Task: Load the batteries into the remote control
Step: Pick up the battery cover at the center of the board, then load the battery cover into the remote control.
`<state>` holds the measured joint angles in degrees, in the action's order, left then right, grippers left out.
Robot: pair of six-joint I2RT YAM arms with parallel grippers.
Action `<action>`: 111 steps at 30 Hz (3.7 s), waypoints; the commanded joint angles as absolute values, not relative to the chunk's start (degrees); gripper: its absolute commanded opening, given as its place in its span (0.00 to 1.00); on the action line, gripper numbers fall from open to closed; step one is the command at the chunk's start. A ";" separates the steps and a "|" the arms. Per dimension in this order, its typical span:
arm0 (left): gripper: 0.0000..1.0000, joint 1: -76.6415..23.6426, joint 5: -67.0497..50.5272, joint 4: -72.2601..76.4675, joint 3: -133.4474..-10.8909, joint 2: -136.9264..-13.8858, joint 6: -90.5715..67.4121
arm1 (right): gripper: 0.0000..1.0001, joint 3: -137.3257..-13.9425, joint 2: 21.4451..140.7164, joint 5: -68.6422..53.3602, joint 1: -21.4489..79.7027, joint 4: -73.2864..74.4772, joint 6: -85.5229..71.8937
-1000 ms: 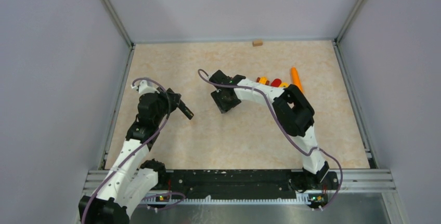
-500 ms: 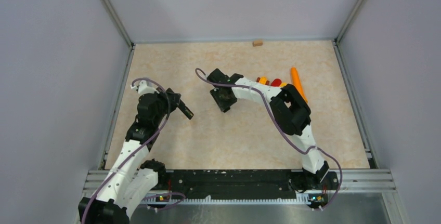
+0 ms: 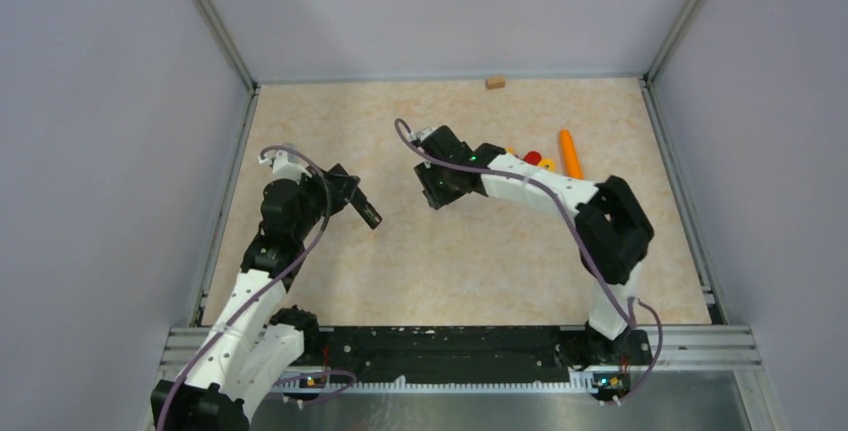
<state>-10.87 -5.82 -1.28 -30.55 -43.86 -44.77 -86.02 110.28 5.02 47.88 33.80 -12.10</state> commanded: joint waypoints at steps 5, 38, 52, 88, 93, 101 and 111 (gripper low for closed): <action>0.00 -10.71 -24.16 17.12 -30.64 -45.91 -47.15 | 0.26 -79.34 88.27 2.07 47.70 26.02 -9.67; 0.00 -12.00 -30.99 55.46 -26.75 -56.77 -63.06 | 0.25 -81.82 75.60 -17.95 50.65 28.20 -9.29; 0.00 -12.22 -23.73 53.24 -26.36 -62.14 -65.37 | 0.24 -90.20 86.81 -0.27 56.01 36.13 -12.63; 0.00 -12.30 -26.19 45.25 -29.11 -61.47 -65.65 | 0.26 -94.13 95.43 2.42 58.22 36.30 -11.41; 0.00 -12.30 -26.02 45.26 -28.88 -60.68 -65.65 | 0.26 -93.80 96.03 1.67 58.19 36.42 -12.00; 0.00 -12.30 -26.56 45.90 -28.83 -60.47 -66.11 | 0.27 -94.40 97.01 1.76 58.23 37.03 -12.73; 0.00 -12.30 -27.57 44.12 -30.04 -60.35 -70.92 | 0.32 -97.72 100.69 1.23 58.18 40.13 -13.98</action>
